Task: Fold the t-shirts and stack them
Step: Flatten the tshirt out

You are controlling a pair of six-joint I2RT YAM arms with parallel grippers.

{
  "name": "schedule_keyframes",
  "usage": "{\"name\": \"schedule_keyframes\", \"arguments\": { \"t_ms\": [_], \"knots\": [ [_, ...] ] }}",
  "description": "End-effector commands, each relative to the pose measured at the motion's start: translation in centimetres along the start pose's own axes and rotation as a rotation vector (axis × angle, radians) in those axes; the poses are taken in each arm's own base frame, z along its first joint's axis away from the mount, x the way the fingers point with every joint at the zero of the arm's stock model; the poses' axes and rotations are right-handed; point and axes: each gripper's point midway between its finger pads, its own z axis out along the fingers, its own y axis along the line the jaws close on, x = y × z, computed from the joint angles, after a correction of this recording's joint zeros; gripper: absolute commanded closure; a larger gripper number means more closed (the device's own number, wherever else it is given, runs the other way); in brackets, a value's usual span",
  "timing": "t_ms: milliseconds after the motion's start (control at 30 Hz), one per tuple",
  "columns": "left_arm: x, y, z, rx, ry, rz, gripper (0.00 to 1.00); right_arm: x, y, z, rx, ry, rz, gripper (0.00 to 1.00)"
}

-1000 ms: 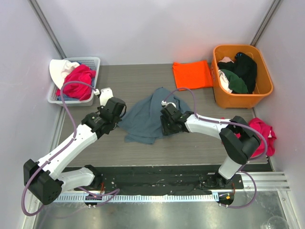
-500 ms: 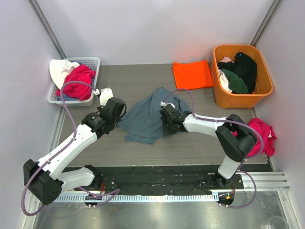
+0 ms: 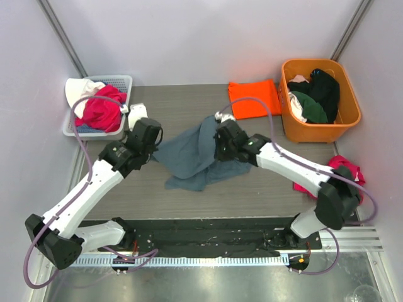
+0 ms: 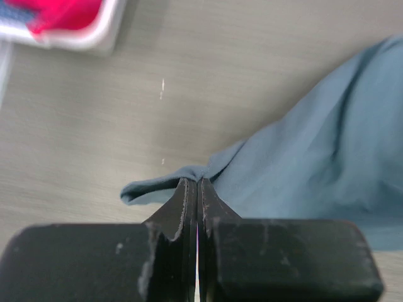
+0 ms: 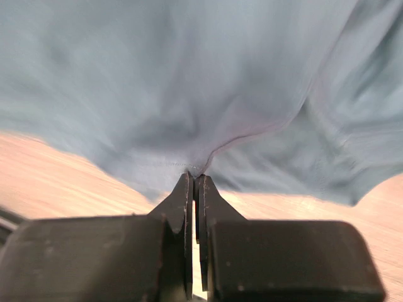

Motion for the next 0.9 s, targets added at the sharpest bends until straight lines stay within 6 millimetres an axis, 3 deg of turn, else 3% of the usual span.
{"name": "schedule_keyframes", "arguments": {
  "t_ms": [0,33,67,100,200,500,600,700,867],
  "knots": [
    [-7.3,1.0,-4.0,0.012,-0.145,0.001,1.00,-9.6,1.5,-10.4,-0.047,-0.296,0.003,0.99],
    [-8.2,1.1,-4.7,0.021,-0.164,-0.004,1.00,-11.8,1.6,-13.8,-0.051,-0.370,0.015,0.99],
    [-8.9,1.5,-5.4,0.021,-0.178,-0.004,1.00,-12.8,1.7,-15.4,-0.055,-0.403,0.016,0.99],
    [-10.6,1.8,-6.7,0.033,-0.215,-0.025,1.00,-14.7,1.9,-18.4,-0.071,-0.473,0.021,0.99],
    [-13.4,2.9,-9.5,0.051,-0.284,-0.059,1.00,-17.1,1.3,-24.1,-0.074,-0.590,0.037,0.99],
    [-18.3,6.3,-16.7,0.139,-0.449,-0.157,1.00,-19.7,-0.9,-38.2,-0.132,-0.893,0.084,0.99],
    [-20.0,7.3,-19.0,0.162,-0.504,-0.182,1.00,-20.6,-1.5,-41.5,-0.126,-0.963,0.082,0.99],
    [-21.5,7.7,-20.9,0.196,-0.546,-0.198,1.00,-21.5,-1.3,-43.4,-0.125,-0.996,0.059,0.99],
    [-23.3,6.7,-23.0,0.297,-0.594,-0.195,1.00,-22.6,-0.1,-44.5,-0.176,-1.026,0.026,0.99]
  ]
}}
